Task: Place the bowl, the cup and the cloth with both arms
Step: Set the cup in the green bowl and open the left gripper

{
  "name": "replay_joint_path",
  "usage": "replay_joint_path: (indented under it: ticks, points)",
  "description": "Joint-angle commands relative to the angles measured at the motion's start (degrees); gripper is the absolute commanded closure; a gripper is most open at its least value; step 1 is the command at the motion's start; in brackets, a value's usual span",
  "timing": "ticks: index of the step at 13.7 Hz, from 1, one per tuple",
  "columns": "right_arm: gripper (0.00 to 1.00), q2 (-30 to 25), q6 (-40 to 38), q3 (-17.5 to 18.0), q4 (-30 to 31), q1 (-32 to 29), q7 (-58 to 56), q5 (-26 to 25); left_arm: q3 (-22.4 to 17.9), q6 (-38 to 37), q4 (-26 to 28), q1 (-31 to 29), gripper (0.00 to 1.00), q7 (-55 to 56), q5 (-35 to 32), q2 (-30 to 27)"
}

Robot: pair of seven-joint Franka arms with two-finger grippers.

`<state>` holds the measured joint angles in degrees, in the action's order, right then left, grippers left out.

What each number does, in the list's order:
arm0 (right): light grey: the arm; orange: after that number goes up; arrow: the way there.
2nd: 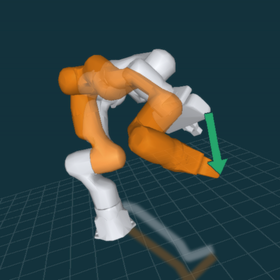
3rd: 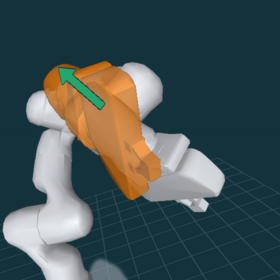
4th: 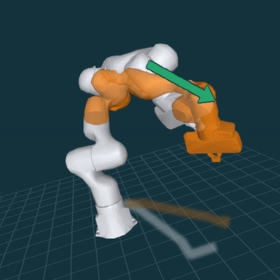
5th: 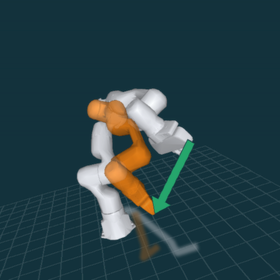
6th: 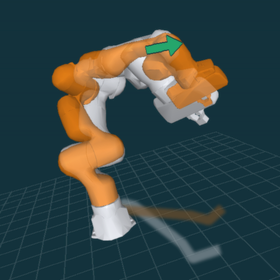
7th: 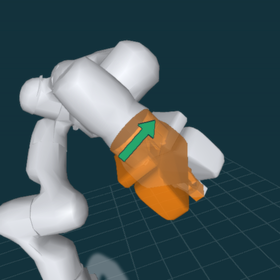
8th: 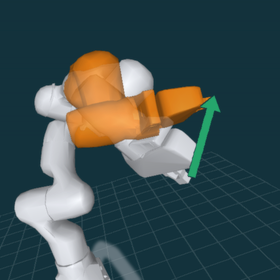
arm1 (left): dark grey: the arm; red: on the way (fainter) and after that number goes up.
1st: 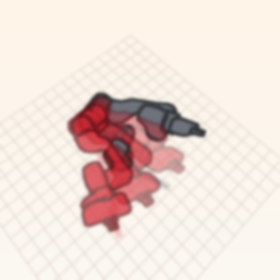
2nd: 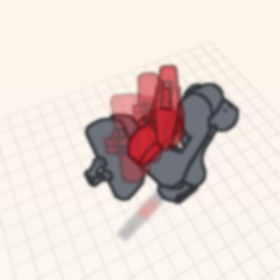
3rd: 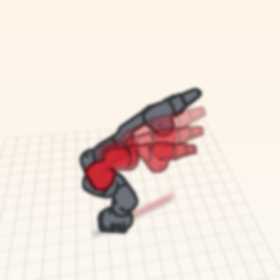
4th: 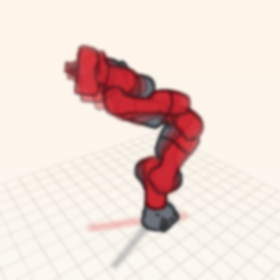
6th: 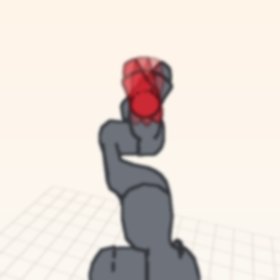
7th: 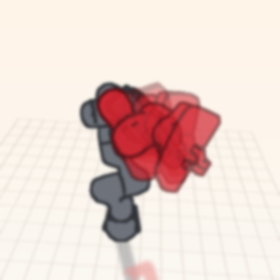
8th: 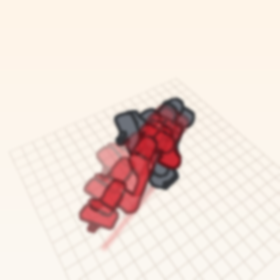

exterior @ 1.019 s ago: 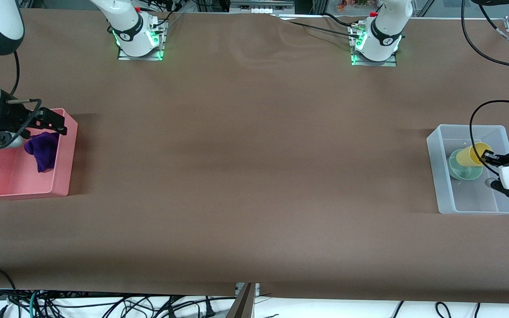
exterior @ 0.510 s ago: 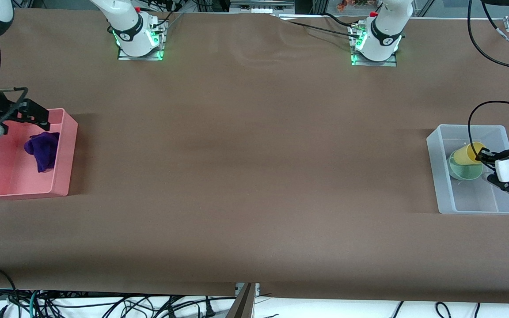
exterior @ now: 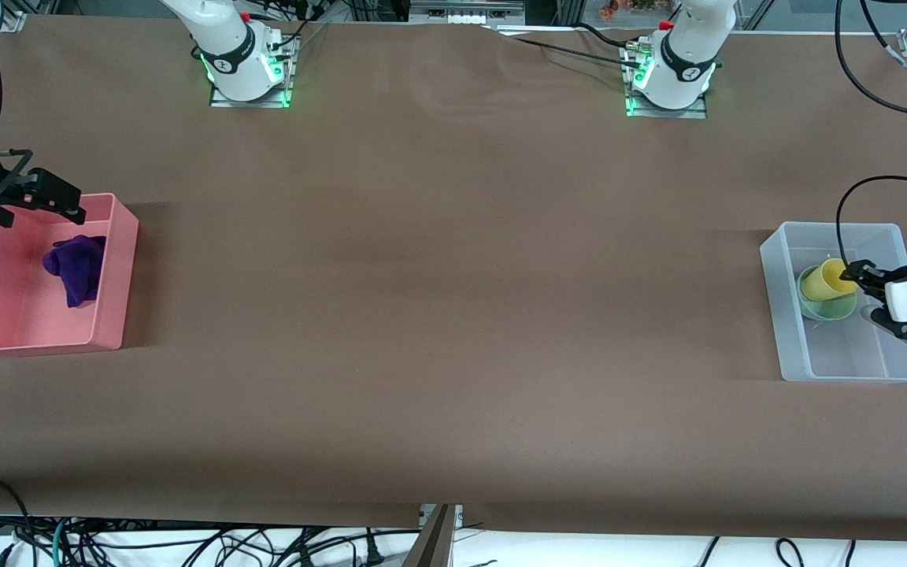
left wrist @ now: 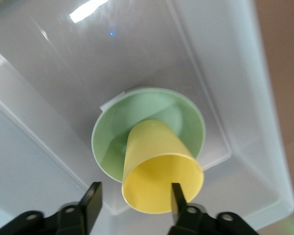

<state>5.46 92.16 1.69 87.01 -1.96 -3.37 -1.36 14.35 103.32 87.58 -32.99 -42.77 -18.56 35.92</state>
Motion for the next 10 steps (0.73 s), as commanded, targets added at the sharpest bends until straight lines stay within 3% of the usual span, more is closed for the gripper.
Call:
replay_joint_path:
  ticks: [1, 5, 8, 10]
  points:
    - [0.0, -0.7, -2.2, 0.2, -0.4, -0.5, 1.0, 0.6, 3.4, -1.4, 0.9, 0.0, 0.0, -0.7, -0.8, -6.2]
    - [0.0, 0.2, -2.1, -1.1, -0.9, -0.4, -0.3, 0.4, 9.4, -2.8, -0.4, -0.1, 0.0, 1.4, -0.3, -11.7]
    - [0.0, 1.2, -1.3, -0.9, -2.4, -0.2, -0.4, 0.5, 18.5, -9.6, -1.0, -0.1, 0.0, 13.9, -0.4, -16.7]
    - [0.0, 2.0, -1.5, -0.8, -3.6, -0.1, -0.4, 0.5, 24.6, -13.9, -2.9, -0.1, 0.0, 21.7, -0.4, -16.9]
